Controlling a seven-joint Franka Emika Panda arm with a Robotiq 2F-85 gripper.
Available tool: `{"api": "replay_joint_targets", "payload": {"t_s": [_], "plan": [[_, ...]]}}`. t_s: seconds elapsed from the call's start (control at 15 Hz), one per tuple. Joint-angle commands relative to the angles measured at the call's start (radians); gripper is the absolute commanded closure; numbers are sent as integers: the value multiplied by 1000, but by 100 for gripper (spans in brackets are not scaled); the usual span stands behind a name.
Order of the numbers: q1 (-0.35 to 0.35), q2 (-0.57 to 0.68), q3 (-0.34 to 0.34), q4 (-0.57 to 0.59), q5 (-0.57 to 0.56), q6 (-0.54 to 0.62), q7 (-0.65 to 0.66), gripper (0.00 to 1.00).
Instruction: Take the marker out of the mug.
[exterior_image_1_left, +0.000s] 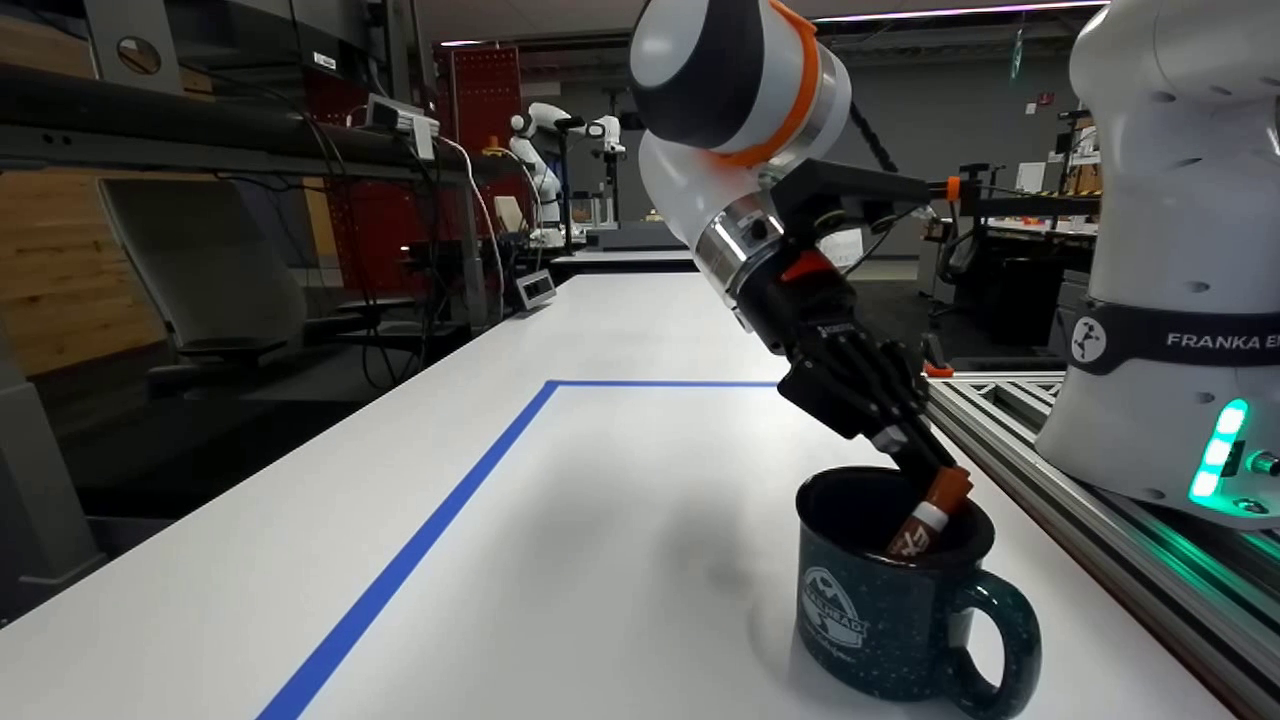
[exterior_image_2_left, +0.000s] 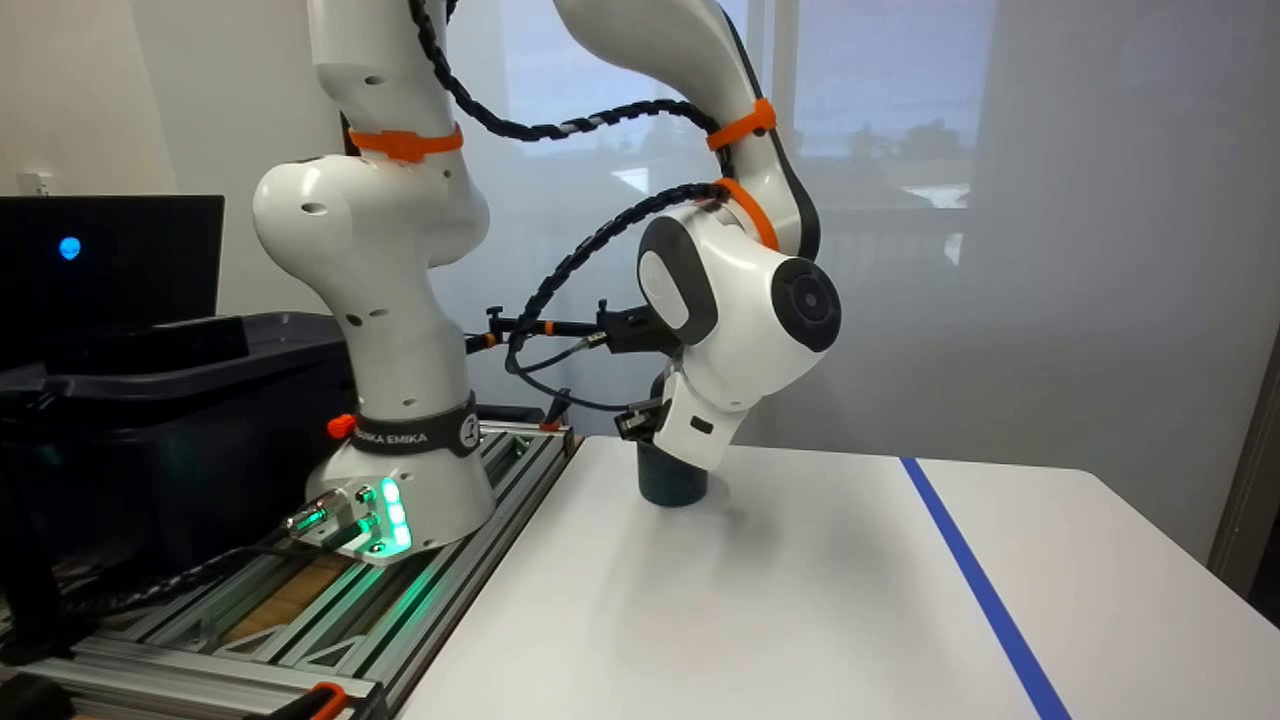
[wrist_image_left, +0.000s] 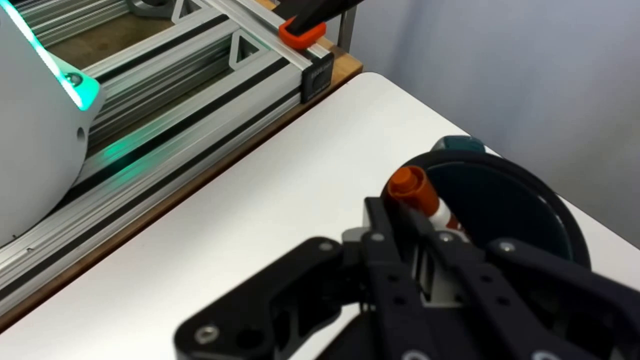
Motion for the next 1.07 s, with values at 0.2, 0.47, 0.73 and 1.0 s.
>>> {"api": "replay_joint_targets", "payload": {"t_s": [0.2, 0.47, 0.73, 1.0], "plan": [[2, -35, -5, -13, 33, -3, -23, 56], [6, -52, -2, -12, 33, -5, -30, 46], [11, -46, 4, -7, 38, -5, -42, 60], [14, -42, 11, -8, 51, -3, -52, 59]]}}
